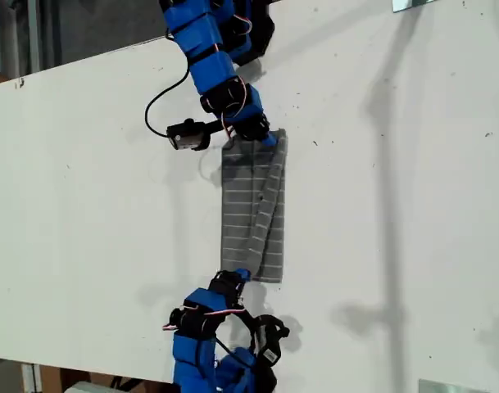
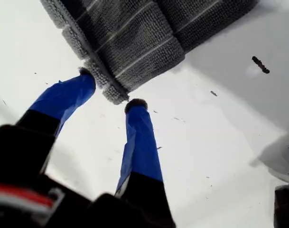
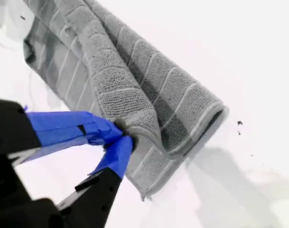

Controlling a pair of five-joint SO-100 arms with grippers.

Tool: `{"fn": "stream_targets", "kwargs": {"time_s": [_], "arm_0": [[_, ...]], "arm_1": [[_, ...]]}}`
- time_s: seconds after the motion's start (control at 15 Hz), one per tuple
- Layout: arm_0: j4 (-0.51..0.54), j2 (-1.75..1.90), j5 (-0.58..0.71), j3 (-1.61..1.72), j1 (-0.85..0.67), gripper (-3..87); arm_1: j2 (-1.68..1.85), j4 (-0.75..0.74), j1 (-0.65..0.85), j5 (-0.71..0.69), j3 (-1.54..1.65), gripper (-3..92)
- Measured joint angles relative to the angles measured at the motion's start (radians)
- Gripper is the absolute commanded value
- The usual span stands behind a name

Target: Grasp corners of a square towel and fold twice.

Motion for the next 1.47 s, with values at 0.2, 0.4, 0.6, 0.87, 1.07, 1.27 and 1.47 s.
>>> {"fn": "stream_targets", "kwargs": {"time_s": [0.2, 0.4, 0.6, 0.87, 1.07, 1.27, 1.47], "arm_0": [[0.072, 0.000, 0.089, -0.077, -0.127, -0.2], [0.091, 0.000, 0.107, -0.091, -0.158, -0.2], [0.091, 0.000, 0.100, -0.091, -0.152, -0.2], [0.091, 0.000, 0.092, -0.091, -0.135, -0.2], [0.091, 0.000, 0.092, -0.091, -0.126, -0.2], [0.087, 0.000, 0.089, -0.091, -0.117, -0.2], [0.087, 0.000, 0.083, -0.091, -0.115, -0.2]], "arm_1": [[0.000, -0.002, 0.000, 0.000, 0.000, 19.6], [-0.006, -0.040, 0.005, -0.017, 0.000, 20.0], [-0.089, -0.130, 0.018, -0.043, 0.000, 20.4], [-0.121, -0.158, 0.018, -0.048, 0.005, 20.4], [-0.133, -0.192, 0.014, -0.048, 0.005, 19.6], [-0.210, -0.247, -0.003, -0.044, 0.005, 17.4], [-0.252, -0.275, -0.005, -0.026, 0.005, -0.1]]}}
